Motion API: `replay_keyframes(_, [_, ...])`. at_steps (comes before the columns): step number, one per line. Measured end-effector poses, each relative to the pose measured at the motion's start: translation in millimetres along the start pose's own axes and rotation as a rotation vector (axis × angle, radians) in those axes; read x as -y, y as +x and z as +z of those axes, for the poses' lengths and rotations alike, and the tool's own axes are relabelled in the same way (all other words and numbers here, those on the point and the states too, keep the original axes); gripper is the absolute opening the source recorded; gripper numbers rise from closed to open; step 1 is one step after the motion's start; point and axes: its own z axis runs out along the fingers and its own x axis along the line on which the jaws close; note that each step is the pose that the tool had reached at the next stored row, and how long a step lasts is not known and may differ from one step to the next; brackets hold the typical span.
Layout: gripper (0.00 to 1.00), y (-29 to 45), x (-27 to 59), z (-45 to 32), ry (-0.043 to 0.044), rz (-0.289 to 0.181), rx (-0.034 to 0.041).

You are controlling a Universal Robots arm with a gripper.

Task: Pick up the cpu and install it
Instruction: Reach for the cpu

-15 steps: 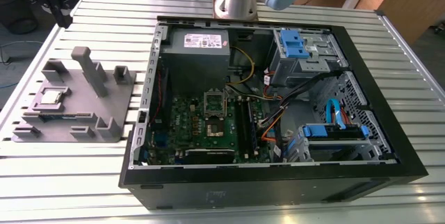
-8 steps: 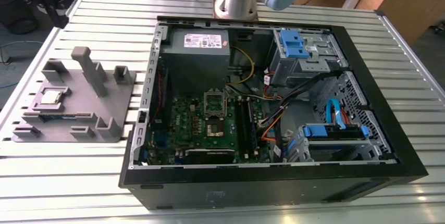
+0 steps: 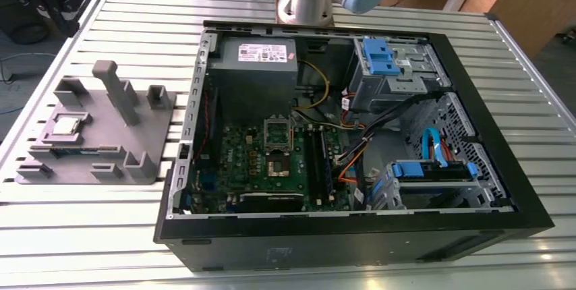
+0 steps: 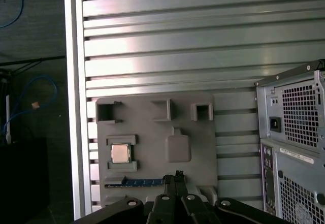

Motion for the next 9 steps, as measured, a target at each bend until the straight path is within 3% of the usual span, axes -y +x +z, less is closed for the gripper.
replay_keyframes(9, [0.11,11.7,0.9,1.2,-0.0017,-0.001,0.0127])
